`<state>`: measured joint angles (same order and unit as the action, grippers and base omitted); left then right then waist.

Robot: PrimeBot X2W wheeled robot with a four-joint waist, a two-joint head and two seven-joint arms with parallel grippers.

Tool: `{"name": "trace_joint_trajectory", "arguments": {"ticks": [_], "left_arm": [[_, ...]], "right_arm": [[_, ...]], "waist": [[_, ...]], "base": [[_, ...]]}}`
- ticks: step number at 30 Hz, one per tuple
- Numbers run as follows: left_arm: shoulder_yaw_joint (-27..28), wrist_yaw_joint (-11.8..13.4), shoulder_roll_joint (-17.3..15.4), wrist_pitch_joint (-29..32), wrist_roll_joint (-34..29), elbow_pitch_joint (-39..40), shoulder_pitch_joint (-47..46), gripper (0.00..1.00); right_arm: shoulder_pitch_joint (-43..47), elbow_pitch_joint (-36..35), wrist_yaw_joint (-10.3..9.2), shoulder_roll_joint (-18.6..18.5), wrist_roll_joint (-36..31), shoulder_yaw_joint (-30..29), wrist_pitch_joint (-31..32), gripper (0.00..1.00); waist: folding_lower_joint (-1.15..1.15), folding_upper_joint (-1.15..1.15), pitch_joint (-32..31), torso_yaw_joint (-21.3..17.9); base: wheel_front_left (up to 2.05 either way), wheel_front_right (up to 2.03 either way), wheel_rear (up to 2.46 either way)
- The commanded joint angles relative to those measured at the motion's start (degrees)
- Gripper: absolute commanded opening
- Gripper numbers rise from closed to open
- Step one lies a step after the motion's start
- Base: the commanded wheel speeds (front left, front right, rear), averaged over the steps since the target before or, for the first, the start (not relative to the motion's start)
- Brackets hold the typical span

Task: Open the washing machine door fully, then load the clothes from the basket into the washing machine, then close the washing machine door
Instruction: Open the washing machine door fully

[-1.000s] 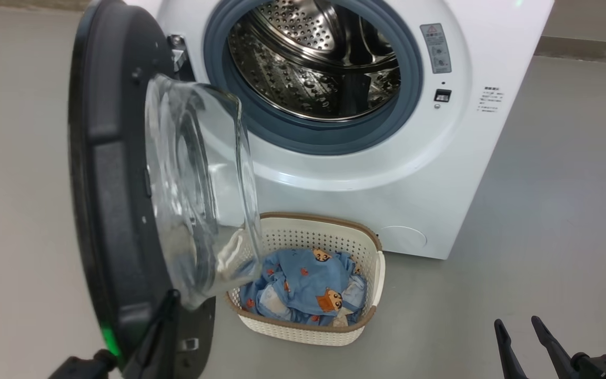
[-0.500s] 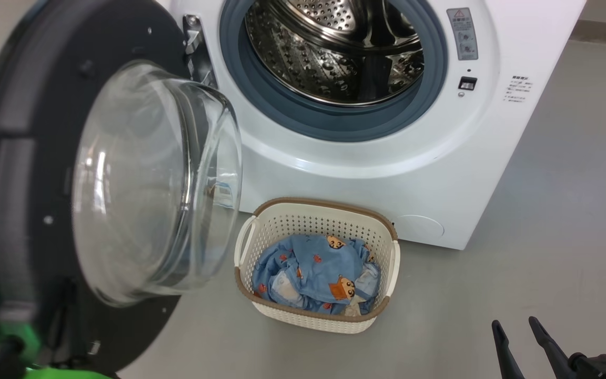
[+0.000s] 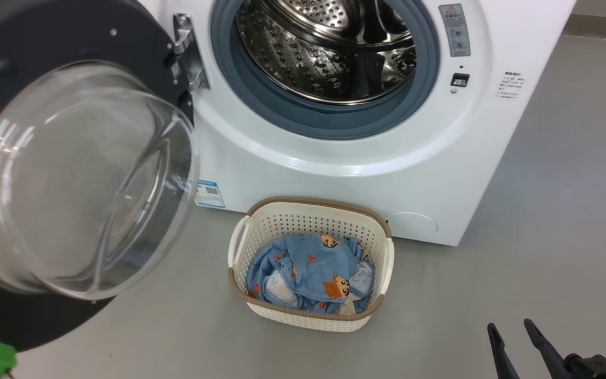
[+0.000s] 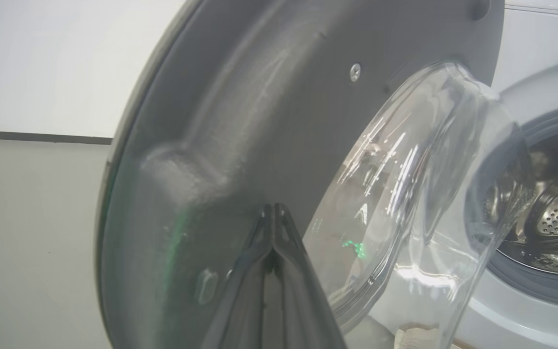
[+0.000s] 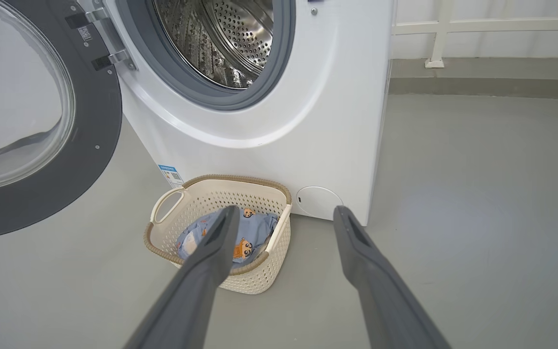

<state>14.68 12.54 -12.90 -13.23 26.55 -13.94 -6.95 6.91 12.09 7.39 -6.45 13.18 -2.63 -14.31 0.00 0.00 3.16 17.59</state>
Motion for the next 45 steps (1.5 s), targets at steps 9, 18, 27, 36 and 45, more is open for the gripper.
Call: {"name": "trace_joint_trajectory", "arguments": {"ticks": [9,18,27,36,45], "left_arm": [[4.7,-4.0,-8.2,-1.6,-0.1,-13.7,-9.5,0.00],[9.3,-4.6,-6.8,-1.7,-1.7,-11.5,-9.4,0.00],[9.4,-5.7,-1.0,-1.8,-3.3,6.0,-3.9,0.27],[1.5,-7.4,3.6,1.0,-5.3,22.6,1.6,1.00],[-7.0,-10.1,6.3,2.0,-7.8,23.0,8.4,1.00]], "right_arm": [[-2.4,-0.3,0.10,-1.0,0.4,1.9,-0.7,1.00],[-1.7,0.0,0.10,-0.5,0.6,1.7,-0.7,1.00],[-1.8,0.2,0.10,-0.6,0.9,2.1,-0.7,1.00],[-2.5,-0.3,0.10,-0.6,0.8,3.5,-0.7,1.00],[-3.3,-1.9,0.10,-0.6,0.6,5.3,-0.7,1.00]], "waist": [[0.00,0.00,-0.3,-3.0],[0.00,0.00,-1.6,-4.9],[0.00,0.00,-3.3,-6.2],[0.00,0.00,-3.8,-9.4],[0.00,0.00,-3.7,-15.3]], "base": [[0.00,0.00,0.00],[0.00,0.00,0.00],[0.00,0.00,0.00],[0.00,0.00,0.00],[0.00,0.00,0.00]]}}
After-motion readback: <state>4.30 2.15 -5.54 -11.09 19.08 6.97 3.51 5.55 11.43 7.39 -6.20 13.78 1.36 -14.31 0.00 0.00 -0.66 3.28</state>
